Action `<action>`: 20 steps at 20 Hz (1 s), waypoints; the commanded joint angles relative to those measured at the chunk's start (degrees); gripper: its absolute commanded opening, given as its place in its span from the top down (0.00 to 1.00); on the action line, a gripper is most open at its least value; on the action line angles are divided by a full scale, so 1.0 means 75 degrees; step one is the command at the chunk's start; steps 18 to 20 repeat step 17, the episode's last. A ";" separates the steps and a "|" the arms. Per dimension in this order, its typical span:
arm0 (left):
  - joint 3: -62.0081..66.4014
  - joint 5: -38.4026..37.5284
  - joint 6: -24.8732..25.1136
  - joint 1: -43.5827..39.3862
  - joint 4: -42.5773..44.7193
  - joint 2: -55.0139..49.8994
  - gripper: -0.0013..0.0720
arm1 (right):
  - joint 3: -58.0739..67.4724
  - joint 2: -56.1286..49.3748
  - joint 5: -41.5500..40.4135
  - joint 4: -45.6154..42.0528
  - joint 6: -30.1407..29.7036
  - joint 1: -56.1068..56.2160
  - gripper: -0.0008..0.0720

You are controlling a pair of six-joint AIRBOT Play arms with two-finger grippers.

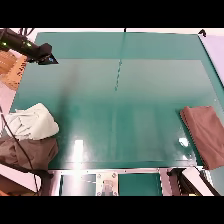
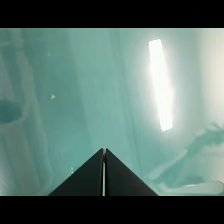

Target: Fold the shirts.

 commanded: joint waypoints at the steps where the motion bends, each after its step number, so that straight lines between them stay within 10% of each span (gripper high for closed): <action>1: -0.1102 0.0020 0.0050 -0.0032 -0.0061 0.0819 0.96 | 0.0105 0.0090 -0.0414 0.1110 -0.0306 0.2658 0.97; 8: -0.5269 0.0857 0.0137 -0.0726 0.0134 0.3072 0.96 | 0.0105 0.0087 -0.1824 0.0723 0.0128 0.5598 0.97; 20: -0.5403 0.0504 0.0131 -0.0723 0.0047 0.3086 0.96 | 0.0105 0.0087 -0.1734 0.0778 0.0128 0.5622 0.97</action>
